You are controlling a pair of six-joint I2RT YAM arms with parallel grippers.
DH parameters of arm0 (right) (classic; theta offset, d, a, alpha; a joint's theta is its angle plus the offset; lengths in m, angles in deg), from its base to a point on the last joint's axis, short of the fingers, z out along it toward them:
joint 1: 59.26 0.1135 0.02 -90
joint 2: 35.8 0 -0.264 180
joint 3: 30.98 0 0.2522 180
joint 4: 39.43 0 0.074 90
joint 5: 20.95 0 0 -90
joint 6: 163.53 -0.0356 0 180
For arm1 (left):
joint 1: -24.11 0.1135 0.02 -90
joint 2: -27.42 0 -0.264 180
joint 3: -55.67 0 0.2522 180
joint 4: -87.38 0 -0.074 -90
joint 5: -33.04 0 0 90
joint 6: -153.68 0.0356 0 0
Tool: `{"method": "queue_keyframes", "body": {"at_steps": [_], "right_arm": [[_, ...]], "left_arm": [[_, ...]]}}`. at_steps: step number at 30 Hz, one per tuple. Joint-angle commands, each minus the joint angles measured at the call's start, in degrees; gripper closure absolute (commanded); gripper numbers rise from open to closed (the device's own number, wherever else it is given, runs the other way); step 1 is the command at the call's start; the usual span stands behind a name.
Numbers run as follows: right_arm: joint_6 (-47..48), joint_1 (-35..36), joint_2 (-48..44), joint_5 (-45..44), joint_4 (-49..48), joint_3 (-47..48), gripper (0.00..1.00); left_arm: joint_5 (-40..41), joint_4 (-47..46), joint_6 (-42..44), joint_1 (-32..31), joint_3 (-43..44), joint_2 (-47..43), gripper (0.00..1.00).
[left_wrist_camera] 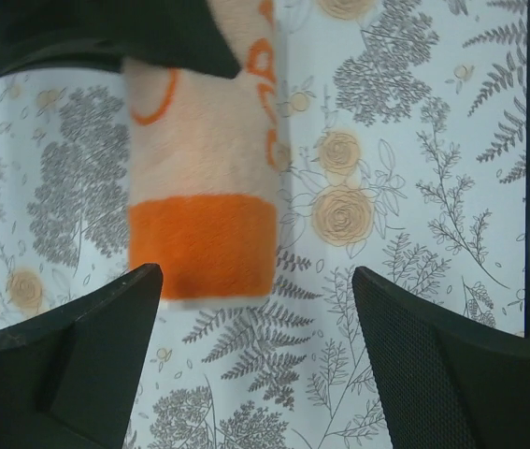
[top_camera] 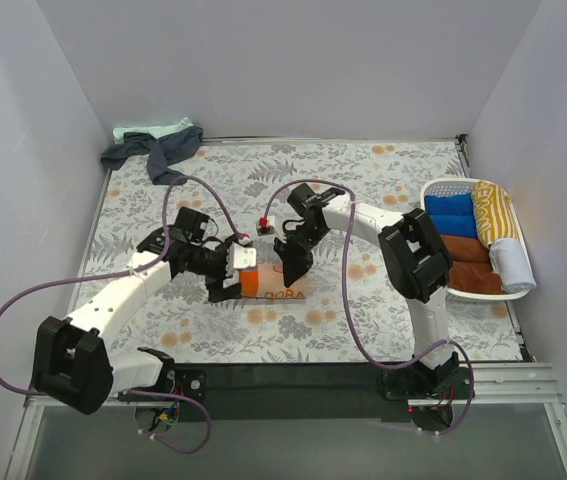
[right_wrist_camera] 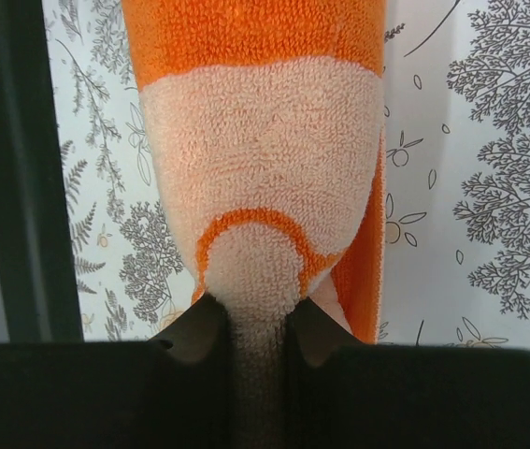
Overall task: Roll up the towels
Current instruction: Roll the towel, then place the rolled towel into the container
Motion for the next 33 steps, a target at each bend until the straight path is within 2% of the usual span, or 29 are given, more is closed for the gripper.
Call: {"method": "queue_keyframes", "body": {"at_steps": [1,5,8,14,17,18,20,21,25,29,33], "right_arm": [[1.1,0.0,6.7,-1.5,7.7,0.9,0.99],[1.7,-0.2,8.7,-0.9,8.8,2.3,0.99],[1.9,-0.3,9.6,-0.4,9.4,3.4,0.99],[2.3,-0.4,9.6,-0.1,9.7,4.2,0.99],[2.0,-0.5,9.1,0.0,9.6,4.4,0.99],[1.8,-0.7,8.7,0.1,9.4,4.3,0.99],[1.0,-2.0,7.2,0.2,9.2,4.4,0.9],[0.0,-3.4,5.8,0.3,9.1,4.5,0.7],[-3.0,-8.9,-0.1,0.6,8.9,3.5,0.4],[-6.3,-14.6,-7.9,-2.0,6.7,1.1,0.39],[-12.2,-18.9,-15.6,-3.8,0.7,-2.0,0.45]], "left_arm": [[10.7,-10.2,-0.7,-6.8,-4.7,-5.5,0.22],[16.0,-17.5,-1.6,-13.4,-7.0,-6.1,0.21],[19.3,-19.8,-0.9,-17.2,-7.5,-3.7,0.21],[24.2,-25.6,-0.7,-20.1,-9.8,1.9,0.2],[25.5,-25.8,-1.6,-20.1,-9.8,6.6,0.3],[25.7,-24.9,-1.9,-20.1,-9.5,7.9,0.45],[24.4,-20.2,-2.5,-20.0,-8.2,10.1,0.6],[21.3,-18.9,-3.2,-19.8,-7.4,11.4,0.65],[15.5,-11.9,-3.6,-19.3,-5.3,13.5,0.75],[10.8,-4.9,-3.4,-18.3,-2.5,16.6,0.78],[5.1,1.1,-3.4,-15.9,2.5,22.5,0.8]]}}
